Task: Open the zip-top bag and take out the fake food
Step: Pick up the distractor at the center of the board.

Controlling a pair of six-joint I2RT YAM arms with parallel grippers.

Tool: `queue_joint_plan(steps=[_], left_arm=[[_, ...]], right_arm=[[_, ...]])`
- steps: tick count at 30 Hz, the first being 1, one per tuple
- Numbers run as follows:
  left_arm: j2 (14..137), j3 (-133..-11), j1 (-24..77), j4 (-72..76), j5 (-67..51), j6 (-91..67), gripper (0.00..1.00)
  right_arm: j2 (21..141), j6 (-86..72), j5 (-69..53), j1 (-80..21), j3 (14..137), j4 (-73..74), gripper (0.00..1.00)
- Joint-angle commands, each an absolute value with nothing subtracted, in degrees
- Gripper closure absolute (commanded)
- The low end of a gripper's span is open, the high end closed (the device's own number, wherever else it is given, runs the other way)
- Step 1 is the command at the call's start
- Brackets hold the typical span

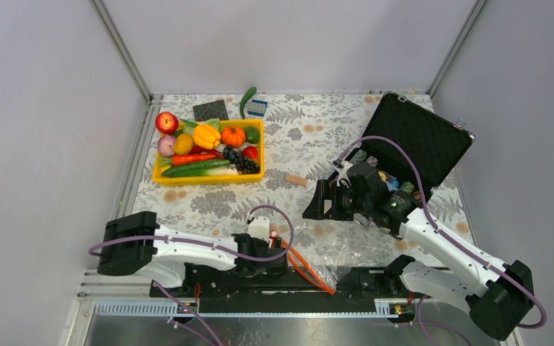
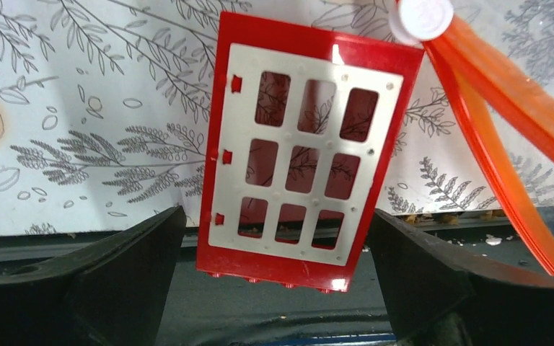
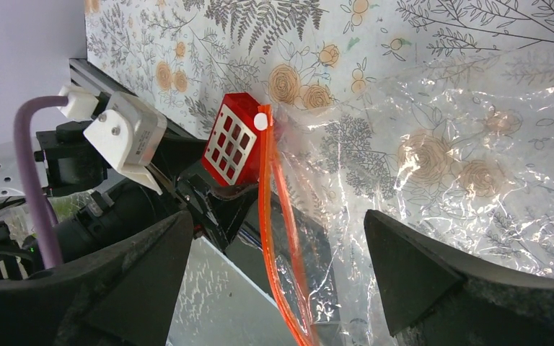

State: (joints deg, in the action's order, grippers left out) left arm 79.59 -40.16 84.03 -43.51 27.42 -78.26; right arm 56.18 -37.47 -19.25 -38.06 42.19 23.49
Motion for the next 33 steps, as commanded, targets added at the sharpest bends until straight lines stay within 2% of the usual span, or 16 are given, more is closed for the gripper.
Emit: queue_joint_plan(steps=[1,11,16,25,33], left_arm=[[82.68,-44.0,86.15,-47.43,31.77,-84.1,0.03],[83.85,-44.59,87.78,-50.04,34.45,-87.45,0.17],[82.18,-44.22,88.54,-50.63,34.88,-87.82,0.21],[80.82,-43.97,89.01,-50.63,35.76,-87.78,0.44],[75.25,-47.56,91.22,-56.76,39.46,-84.91,0.51]], right_arm=[[54.82,-37.58,-20.5,-37.79,42.23,22.69,0.03],[54.32,-37.74,-20.41,-37.81,41.97,22.8,0.03],[54.58,-37.86,-20.47,-37.81,41.92,22.75,0.02],[54.41,-37.94,-20.31,-37.84,41.76,22.59,0.02],[54.03,-36.08,-21.98,-37.79,43.85,24.08,0.02]])
